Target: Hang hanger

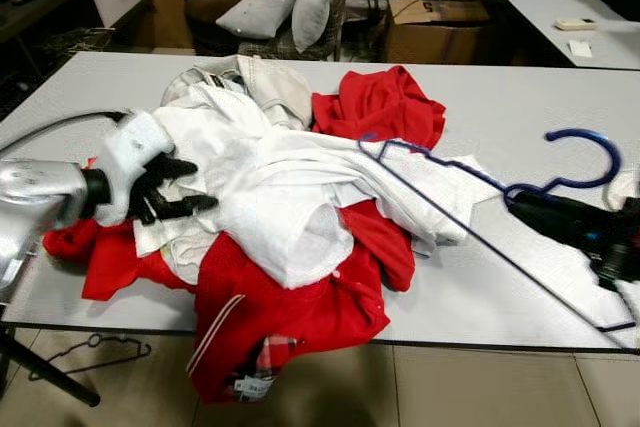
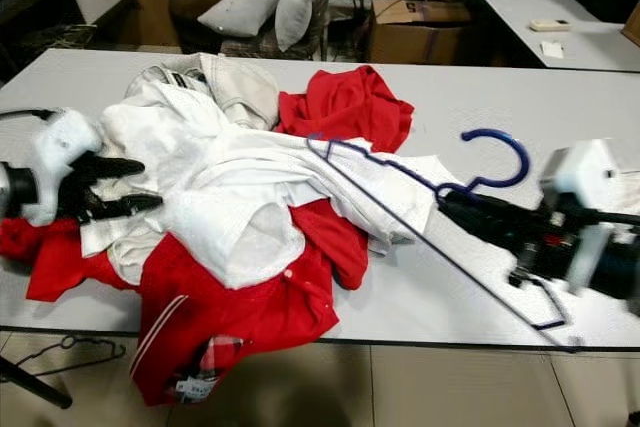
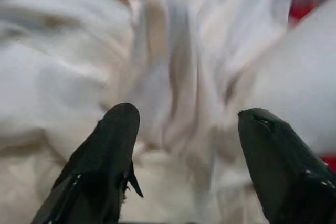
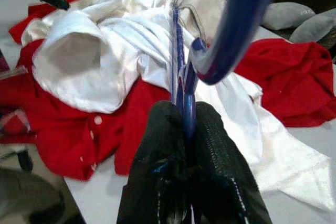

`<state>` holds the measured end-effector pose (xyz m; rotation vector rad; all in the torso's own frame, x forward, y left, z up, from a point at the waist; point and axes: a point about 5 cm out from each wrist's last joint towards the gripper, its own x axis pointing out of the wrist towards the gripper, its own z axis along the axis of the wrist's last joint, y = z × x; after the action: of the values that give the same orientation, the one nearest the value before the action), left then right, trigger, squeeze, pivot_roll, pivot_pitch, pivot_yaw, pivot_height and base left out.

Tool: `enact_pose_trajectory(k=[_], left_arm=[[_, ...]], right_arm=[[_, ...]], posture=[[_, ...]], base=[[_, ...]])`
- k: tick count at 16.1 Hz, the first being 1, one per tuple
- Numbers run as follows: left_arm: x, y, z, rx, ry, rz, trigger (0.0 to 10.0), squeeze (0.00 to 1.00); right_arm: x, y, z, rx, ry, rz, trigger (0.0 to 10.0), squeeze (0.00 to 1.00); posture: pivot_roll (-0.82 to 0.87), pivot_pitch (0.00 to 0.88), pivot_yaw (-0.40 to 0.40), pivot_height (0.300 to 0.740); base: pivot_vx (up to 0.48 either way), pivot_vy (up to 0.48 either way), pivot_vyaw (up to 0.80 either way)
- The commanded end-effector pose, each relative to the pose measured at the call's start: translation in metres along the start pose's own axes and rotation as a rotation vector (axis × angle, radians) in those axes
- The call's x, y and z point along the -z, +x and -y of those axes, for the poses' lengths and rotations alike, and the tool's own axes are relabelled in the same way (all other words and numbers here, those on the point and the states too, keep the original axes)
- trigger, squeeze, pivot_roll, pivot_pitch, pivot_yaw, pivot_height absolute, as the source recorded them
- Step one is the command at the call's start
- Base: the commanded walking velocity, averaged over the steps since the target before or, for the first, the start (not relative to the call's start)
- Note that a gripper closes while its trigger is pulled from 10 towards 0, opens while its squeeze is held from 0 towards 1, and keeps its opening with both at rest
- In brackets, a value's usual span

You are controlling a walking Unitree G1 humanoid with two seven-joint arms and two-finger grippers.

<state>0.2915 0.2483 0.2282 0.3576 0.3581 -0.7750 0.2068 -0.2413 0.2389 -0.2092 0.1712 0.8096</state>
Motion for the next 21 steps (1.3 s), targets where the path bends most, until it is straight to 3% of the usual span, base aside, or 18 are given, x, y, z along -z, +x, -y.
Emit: enact_pose_trajectory(k=[1,3,6,7,8,9,11,13,14,16,19,21], left_arm=[[-0.01,-0.009,-0.003,-0.025,-0.021,0.062,10.0,1.0],[-0.034,-0.02,-0.011,-0.07,-0.174,0.311,10.0,1.0],[-0.043,-0.017,-0.004,-0.089,-0.27,0.458,10.0,1.0],[-0.043,-0.013,-0.003,-0.124,-0.276,0.469,10.0,0.89],[-0.042,-0.003,0.0,-0.192,-0.289,0.489,10.0,0.25],[-0.043,0.008,0.007,-0.243,-0.289,0.52,10.0,0.0],[-0.031,0.036,0.032,-0.346,-0.306,0.53,10.0,0.0],[-0.007,0.056,0.054,-0.435,-0.338,0.466,10.0,0.0],[0.0,0.061,0.063,-0.456,-0.332,0.429,10.0,0.0],[0.007,0.066,0.072,-0.494,-0.353,0.42,10.0,0.0],[0.024,0.074,0.086,-0.538,-0.328,0.364,10.0,0.0],[0.024,0.076,0.09,-0.543,-0.339,0.366,10.0,0.0]], right_arm=[[0.003,0.004,0.001,0.018,0.022,-0.012,10.0,0.0],[0.011,0.018,0.003,0.091,0.079,-0.004,10.0,0.0],[0.01,0.039,0.003,0.206,0.11,0.053,10.0,0.0],[0.009,0.043,0.005,0.254,0.114,0.075,10.0,0.0],[0.006,0.05,0.009,0.327,0.119,0.106,10.0,0.0],[0.003,0.056,0.007,0.361,0.122,0.131,10.0,0.0],[0.006,0.068,0.002,0.487,0.056,0.127,10.0,0.0],[0.017,0.078,-0.008,0.562,0.138,0.113,10.0,0.0],[0.022,0.079,-0.01,0.6,0.122,0.089,10.0,0.0],[0.028,0.081,-0.013,0.667,0.092,0.046,10.0,0.0],[0.033,0.087,-0.022,0.651,0.037,0.058,10.0,0.0],[0.036,0.088,-0.024,0.66,0.073,0.074,10.0,0.0]], posture=[[0.05,0.0,0.005,0.74],[0.06,0.0,-0.011,0.74],[0.07,0.0,-0.021,0.74],[0.07,0.0,-0.022,0.74],[0.07,0.0,-0.026,0.74],[0.07,0.0,-0.024,0.74],[0.05,0.001,-0.022,0.74],[0.04,0.005,-0.025,0.74],[0.04,0.007,-0.031,0.74],[0.03,0.01,-0.036,0.74],[0.03,0.016,-0.044,0.74],[0.03,0.015,-0.048,0.74]], base=[[0.0,0.0,0.0],[0.0,0.0,0.0],[0.0,0.0,0.0],[0.0,0.0,0.0],[0.0,0.0,0.0],[0.0,0.0,0.0],[0.0,0.0,0.0],[0.0,0.0,0.0],[0.0,-0.255,0.0],[0.0,-0.313,0.0],[0.0,-0.415,0.0],[0.0,-0.437,0.0]])
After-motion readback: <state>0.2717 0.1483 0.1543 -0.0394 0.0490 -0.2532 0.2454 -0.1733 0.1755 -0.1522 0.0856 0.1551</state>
